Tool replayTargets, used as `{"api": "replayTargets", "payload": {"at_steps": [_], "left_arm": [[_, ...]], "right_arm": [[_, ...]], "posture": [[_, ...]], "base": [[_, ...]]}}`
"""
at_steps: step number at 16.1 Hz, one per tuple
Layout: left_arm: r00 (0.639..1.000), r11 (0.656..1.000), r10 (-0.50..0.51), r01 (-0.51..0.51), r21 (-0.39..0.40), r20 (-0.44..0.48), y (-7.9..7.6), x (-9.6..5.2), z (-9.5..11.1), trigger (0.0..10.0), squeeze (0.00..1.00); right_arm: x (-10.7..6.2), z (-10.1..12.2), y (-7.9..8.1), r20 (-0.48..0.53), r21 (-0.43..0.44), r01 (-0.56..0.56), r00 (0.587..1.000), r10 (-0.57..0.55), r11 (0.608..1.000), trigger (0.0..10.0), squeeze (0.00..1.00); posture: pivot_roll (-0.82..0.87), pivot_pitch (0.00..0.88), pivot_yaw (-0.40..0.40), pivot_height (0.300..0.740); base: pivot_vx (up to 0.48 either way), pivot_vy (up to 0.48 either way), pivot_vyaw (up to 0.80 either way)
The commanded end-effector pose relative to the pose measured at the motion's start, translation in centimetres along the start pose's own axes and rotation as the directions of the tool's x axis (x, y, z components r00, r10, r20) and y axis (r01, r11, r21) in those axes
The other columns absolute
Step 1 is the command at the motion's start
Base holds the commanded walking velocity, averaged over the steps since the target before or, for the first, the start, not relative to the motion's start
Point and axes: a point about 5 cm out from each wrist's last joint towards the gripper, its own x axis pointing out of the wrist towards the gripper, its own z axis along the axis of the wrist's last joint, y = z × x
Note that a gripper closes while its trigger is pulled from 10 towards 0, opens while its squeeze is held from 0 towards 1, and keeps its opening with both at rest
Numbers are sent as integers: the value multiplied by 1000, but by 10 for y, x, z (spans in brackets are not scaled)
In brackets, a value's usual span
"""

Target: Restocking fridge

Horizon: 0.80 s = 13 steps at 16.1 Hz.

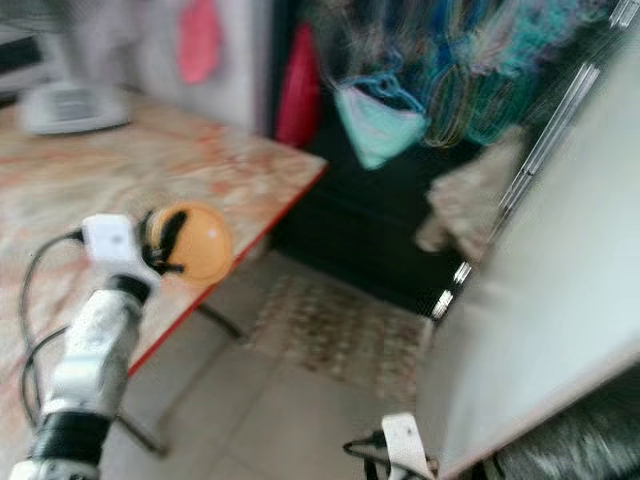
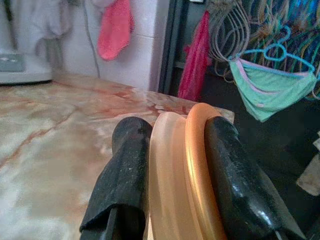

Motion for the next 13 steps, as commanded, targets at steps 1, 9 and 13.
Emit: {"api": "replayTargets", "payload": {"at_steps": [1,9,13], "left_arm": [[999,1000,-26,26,-7,30,-9,4,6,10000,0],[999,1000,-27,27,-8,31,-9,3,6,10000,0],[999,999,-39,39,-3,18,-10,3,4,10000,0]], "right_arm": [[0,-1,-4,-8,-7,7,1000,-7,1000,10000,0],[0,-1,-4,-13,-11,1,1000,-1,1000,10000,0],[0,-1,-4,-14,-10,0,1000,0,1000,10000,0]], "posture": [[82,0,-39,740],[84,0,-41,740],[83,0,-39,740]], "base": [[0,0,-800],[0,0,-800],[0,0,-800]]}}
